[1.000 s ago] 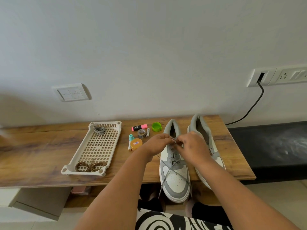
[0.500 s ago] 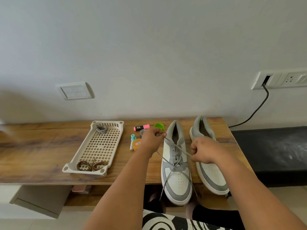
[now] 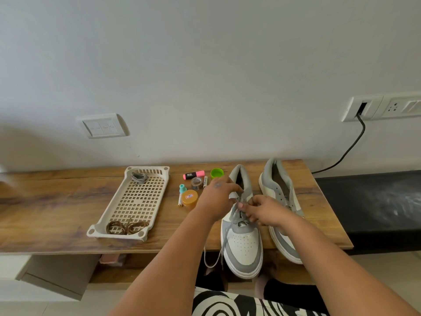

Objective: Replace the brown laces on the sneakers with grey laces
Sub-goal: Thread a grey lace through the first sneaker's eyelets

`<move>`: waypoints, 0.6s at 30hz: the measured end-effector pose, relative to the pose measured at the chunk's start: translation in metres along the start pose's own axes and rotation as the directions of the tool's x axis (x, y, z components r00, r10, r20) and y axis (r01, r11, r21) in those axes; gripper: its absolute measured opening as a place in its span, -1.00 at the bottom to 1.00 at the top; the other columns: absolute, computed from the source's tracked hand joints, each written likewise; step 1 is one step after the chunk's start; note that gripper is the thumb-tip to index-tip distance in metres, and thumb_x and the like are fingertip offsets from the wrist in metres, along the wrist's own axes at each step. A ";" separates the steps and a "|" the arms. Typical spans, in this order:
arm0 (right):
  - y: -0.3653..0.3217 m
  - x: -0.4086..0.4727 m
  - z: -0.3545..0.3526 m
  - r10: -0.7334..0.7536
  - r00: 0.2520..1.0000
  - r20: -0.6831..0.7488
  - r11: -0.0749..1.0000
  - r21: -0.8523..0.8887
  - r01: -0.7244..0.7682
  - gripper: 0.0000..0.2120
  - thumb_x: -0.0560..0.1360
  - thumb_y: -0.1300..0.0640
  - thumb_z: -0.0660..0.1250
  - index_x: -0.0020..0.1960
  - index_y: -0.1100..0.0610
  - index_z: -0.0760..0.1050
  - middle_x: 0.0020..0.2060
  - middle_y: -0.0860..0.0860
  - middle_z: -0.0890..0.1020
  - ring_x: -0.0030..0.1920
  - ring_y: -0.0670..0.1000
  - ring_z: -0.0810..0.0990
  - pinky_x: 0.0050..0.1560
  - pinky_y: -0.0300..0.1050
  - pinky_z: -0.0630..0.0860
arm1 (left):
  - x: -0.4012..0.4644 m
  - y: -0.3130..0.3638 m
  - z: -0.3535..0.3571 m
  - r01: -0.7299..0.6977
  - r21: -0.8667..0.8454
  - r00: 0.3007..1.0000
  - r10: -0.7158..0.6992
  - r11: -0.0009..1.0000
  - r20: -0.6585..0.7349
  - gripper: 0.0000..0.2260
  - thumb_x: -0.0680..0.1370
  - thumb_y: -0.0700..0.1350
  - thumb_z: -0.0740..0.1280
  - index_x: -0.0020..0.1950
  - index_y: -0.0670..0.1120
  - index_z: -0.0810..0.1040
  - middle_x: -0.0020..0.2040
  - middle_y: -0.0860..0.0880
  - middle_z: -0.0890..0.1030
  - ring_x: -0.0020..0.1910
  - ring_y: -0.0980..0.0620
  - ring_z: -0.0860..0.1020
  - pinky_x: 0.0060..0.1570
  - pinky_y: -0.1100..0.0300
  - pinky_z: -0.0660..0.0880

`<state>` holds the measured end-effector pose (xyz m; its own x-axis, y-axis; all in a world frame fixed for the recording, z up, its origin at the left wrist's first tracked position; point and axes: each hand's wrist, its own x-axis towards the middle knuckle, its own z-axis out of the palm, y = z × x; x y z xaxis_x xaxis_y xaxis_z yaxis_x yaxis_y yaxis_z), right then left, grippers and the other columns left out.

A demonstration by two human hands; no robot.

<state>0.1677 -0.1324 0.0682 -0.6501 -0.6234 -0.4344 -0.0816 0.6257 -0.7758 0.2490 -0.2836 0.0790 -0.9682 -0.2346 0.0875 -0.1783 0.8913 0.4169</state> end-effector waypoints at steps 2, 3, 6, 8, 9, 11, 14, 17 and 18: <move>-0.001 -0.001 0.001 0.002 1.000 0.019 0.995 0.097 -0.004 -0.64 0.47 -0.19 0.40 -0.05 0.12 0.54 -0.22 0.03 0.62 -0.21 -0.03 0.56 -0.16 -0.13 0.49 | 0.001 -0.001 0.003 0.020 -0.019 1.000 -0.020 1.000 0.001 -0.80 0.57 -0.06 0.38 0.18 0.06 0.64 0.12 0.07 0.51 0.14 0.05 0.46 0.04 0.17 0.43; -0.002 -0.002 0.000 -0.004 1.000 0.022 0.990 0.141 0.001 -0.66 0.47 -0.18 0.41 -0.05 0.11 0.54 -0.24 0.02 0.59 -0.23 -0.04 0.53 -0.19 -0.15 0.45 | 0.002 -0.002 0.003 0.030 -0.024 1.000 -0.030 0.999 -0.004 -0.81 0.56 -0.04 0.38 0.16 0.06 0.65 0.08 0.08 0.50 0.10 0.06 0.47 -0.01 0.19 0.41; 0.000 -0.003 0.001 -0.024 1.000 -0.015 0.993 0.112 0.026 -0.65 0.44 -0.18 0.45 -0.04 0.11 0.55 -0.22 -0.01 0.59 -0.22 -0.03 0.52 -0.21 -0.17 0.39 | 0.005 -0.003 0.002 0.024 -0.017 1.000 -0.025 1.000 -0.018 -0.84 0.55 -0.01 0.39 0.11 0.06 0.66 -0.03 0.14 0.44 -0.01 0.13 0.41 -0.07 0.24 0.32; 0.001 -0.003 0.004 -0.060 0.997 -0.045 0.998 -0.032 0.059 -0.70 0.46 -0.15 0.44 -0.06 0.10 0.57 -0.21 -0.04 0.60 -0.16 -0.03 0.55 -0.18 -0.17 0.41 | 0.005 -0.004 0.002 0.012 -0.023 1.000 -0.012 1.000 -0.024 -0.86 0.55 -0.02 0.40 0.09 0.05 0.66 -0.05 0.15 0.43 -0.03 0.15 0.38 -0.08 0.24 0.30; 0.000 -0.003 0.005 -0.082 0.996 -0.047 0.995 -0.054 0.080 -0.75 0.48 -0.10 0.42 -0.10 0.10 0.57 -0.23 -0.04 0.59 -0.17 -0.04 0.55 -0.18 -0.18 0.42 | 0.005 -0.004 0.002 0.008 -0.032 1.000 -0.009 0.999 -0.019 -0.87 0.55 -0.03 0.40 0.08 0.04 0.67 -0.05 0.15 0.43 -0.03 0.15 0.38 -0.08 0.23 0.31; -0.005 -0.005 0.003 -0.081 0.997 -0.017 0.987 0.140 0.083 -0.84 0.54 0.02 0.39 -0.13 0.10 0.56 -0.23 -0.03 0.60 -0.21 -0.07 0.53 -0.22 -0.21 0.42 | 0.005 -0.004 0.003 0.008 -0.048 1.000 -0.008 0.999 -0.005 -0.88 0.55 -0.02 0.40 0.06 0.04 0.66 -0.05 0.13 0.44 -0.03 0.13 0.40 -0.09 0.22 0.32; -0.010 -0.004 -0.013 0.018 0.994 0.107 0.747 0.659 -0.084 -0.85 0.57 0.10 0.31 -0.14 0.11 0.56 -0.24 0.01 0.62 -0.23 -0.06 0.55 -0.24 -0.18 0.43 | 0.005 -0.006 0.003 0.014 -0.070 1.000 -0.014 0.997 0.004 -0.89 0.55 -0.02 0.41 0.04 0.04 0.66 -0.06 0.13 0.45 -0.04 0.13 0.42 -0.10 0.21 0.33; -0.004 -0.001 -0.034 0.018 0.991 0.130 0.548 0.828 -0.119 -0.83 0.55 0.03 0.30 -0.13 0.09 0.56 -0.24 0.00 0.64 -0.25 -0.04 0.59 -0.19 -0.13 0.46 | 0.006 -0.006 0.003 0.011 -0.070 1.000 -0.010 0.997 0.016 -0.88 0.55 -0.02 0.40 0.06 0.03 0.65 -0.01 0.12 0.47 -0.01 0.12 0.44 -0.08 0.22 0.34; -0.002 -0.002 -0.040 -0.003 0.992 0.128 0.511 0.853 -0.109 -0.83 0.53 0.00 0.32 -0.08 0.10 0.58 -0.23 -0.01 0.64 -0.26 -0.05 0.59 -0.21 -0.14 0.47 | 0.006 -0.006 0.004 0.011 -0.069 1.000 -0.010 0.998 0.019 -0.88 0.55 -0.02 0.40 0.07 0.03 0.65 0.00 0.12 0.47 -0.01 0.12 0.44 -0.07 0.23 0.34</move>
<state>0.1392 -0.1136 0.0887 -0.5474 -0.6805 -0.4870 0.6732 -0.0125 -0.7393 0.2436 -0.2886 0.0738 -0.9695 -0.2359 0.0665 -0.1763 0.8596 0.4796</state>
